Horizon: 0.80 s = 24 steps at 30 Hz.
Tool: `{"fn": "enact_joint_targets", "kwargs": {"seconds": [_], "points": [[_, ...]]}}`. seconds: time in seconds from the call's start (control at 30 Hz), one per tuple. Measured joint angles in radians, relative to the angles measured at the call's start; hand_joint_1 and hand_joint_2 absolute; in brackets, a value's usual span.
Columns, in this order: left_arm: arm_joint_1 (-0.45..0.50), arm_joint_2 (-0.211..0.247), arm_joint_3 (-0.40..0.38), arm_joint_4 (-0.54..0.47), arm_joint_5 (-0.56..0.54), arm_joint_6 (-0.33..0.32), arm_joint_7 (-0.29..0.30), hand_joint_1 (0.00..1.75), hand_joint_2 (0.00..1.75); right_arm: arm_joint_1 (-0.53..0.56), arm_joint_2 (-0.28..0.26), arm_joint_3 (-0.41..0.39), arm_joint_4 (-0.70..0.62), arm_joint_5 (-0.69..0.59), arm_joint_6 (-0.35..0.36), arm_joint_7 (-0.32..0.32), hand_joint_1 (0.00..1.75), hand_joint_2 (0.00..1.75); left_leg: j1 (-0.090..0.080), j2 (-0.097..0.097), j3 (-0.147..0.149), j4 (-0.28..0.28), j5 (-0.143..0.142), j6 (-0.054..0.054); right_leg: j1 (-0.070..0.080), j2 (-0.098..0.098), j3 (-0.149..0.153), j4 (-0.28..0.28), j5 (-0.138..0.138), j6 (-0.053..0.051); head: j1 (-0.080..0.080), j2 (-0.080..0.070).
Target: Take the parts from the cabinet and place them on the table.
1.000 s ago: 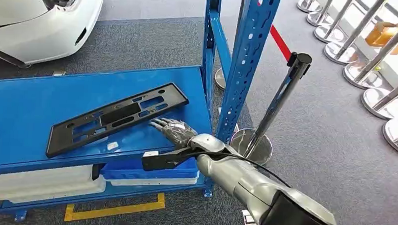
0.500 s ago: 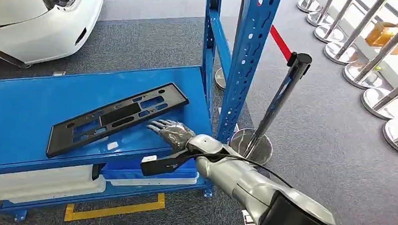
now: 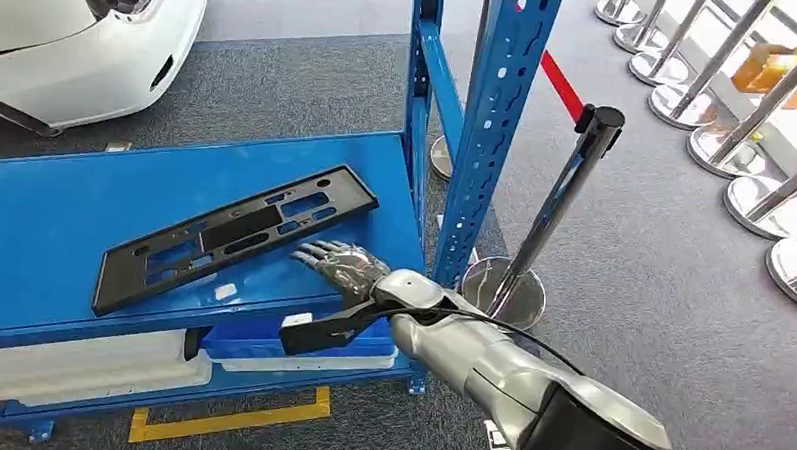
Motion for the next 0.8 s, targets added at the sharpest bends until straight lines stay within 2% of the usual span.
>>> {"fn": "enact_joint_targets", "kwargs": {"seconds": [0.23,0.27,0.4,0.5,0.53,0.57,0.6,0.67,0.7,0.73,0.77,0.8], "points": [[0.0,0.0,0.002,0.0,-0.007,-0.002,0.0,0.0,0.0,0.0,0.002,0.0,0.0,-0.007,-0.016,-0.009,0.0,0.0,0.0,0.0,0.0,0.0,0.0,0.0,0.0,0.0,0.0,0.0,0.0,0.0,0.0,0.0],[0.0,0.0,0.002,0.0,-0.01,-0.003,0.0,0.0,0.0,0.0,0.003,0.0,0.0,-0.003,-0.023,-0.007,0.0,0.0,-0.004,0.0,-0.001,0.002,-0.001,0.002,-0.006,-0.001,0.001,-0.001,0.001,0.001,-0.001,0.0],[0.0,0.0,0.003,0.0,-0.014,-0.008,0.003,0.0,0.0,-0.001,0.005,0.0,0.0,0.019,-0.037,-0.002,0.0,0.0,-0.006,0.0,-0.002,0.004,-0.002,0.003,-0.007,-0.002,0.0,-0.001,0.002,0.004,-0.002,0.0],[0.0,0.0,0.003,0.0,-0.016,-0.008,0.004,0.0,0.0,-0.002,0.008,0.0,0.0,0.025,-0.041,0.002,0.0,0.0,-0.009,0.0,-0.003,0.004,-0.001,0.009,-0.01,-0.003,0.001,-0.005,0.005,0.01,-0.004,0.0],[0.0,0.0,0.003,0.0,-0.017,-0.008,0.004,0.0,0.0,-0.004,0.01,0.001,0.0,0.025,-0.041,0.003,0.0,0.0,-0.002,0.002,0.0,-0.004,0.003,0.014,-0.01,-0.002,0.001,-0.004,0.004,0.013,-0.005,0.0],[-0.001,0.0,0.003,0.0,-0.018,-0.008,0.004,0.0,0.0,-0.006,0.01,0.001,0.0,0.025,-0.042,0.004,0.0,0.0,0.003,0.006,0.006,-0.013,0.009,0.02,-0.01,-0.003,-0.004,0.015,-0.009,0.017,-0.004,0.0],[-0.001,0.0,0.003,0.0,-0.018,-0.009,0.004,0.0,0.0,-0.009,0.01,0.002,0.0,0.025,-0.042,0.004,0.0,0.0,0.003,0.007,0.007,-0.016,0.01,0.023,-0.01,-0.004,-0.025,0.06,-0.038,0.019,0.003,0.0],[-0.001,0.0,0.004,0.0,-0.018,-0.01,0.005,0.0,0.0,-0.01,0.009,0.003,0.0,0.026,-0.042,0.004,0.0,0.0,0.002,0.008,0.006,-0.015,0.01,0.024,-0.013,-0.004,-0.102,0.221,-0.114,0.02,0.01,0.0],[0.0,0.0,0.004,0.0,-0.018,-0.01,0.005,0.0,0.0,-0.008,0.008,0.004,0.0,0.026,-0.042,0.005,0.0,0.0,0.002,0.008,0.006,-0.015,0.009,0.024,-0.014,-0.004,-0.14,0.297,-0.139,0.021,0.011,0.0],[0.0,0.0,0.004,0.0,-0.018,-0.01,0.005,0.0,0.0,-0.006,0.008,0.004,0.001,0.027,-0.042,0.005,0.0,0.0,0.002,0.008,0.007,-0.015,0.008,0.023,-0.014,-0.005,-0.158,0.325,-0.139,0.02,0.013,0.0],[0.001,0.0,0.004,0.0,-0.018,-0.01,0.005,0.0,0.0,-0.006,0.008,0.005,0.002,0.028,-0.042,0.005,0.0,0.0,0.003,0.002,0.008,-0.014,0.007,0.021,-0.016,-0.005,-0.152,0.305,-0.115,0.02,0.016,0.0],[0.001,0.0,0.004,0.0,-0.018,-0.01,0.005,0.0,0.0,-0.006,0.008,0.006,0.002,0.028,-0.042,0.005,0.0,0.0,0.003,-0.006,0.009,-0.012,0.004,0.018,-0.018,-0.004,-0.122,0.244,-0.076,0.02,0.019,0.0]]}}
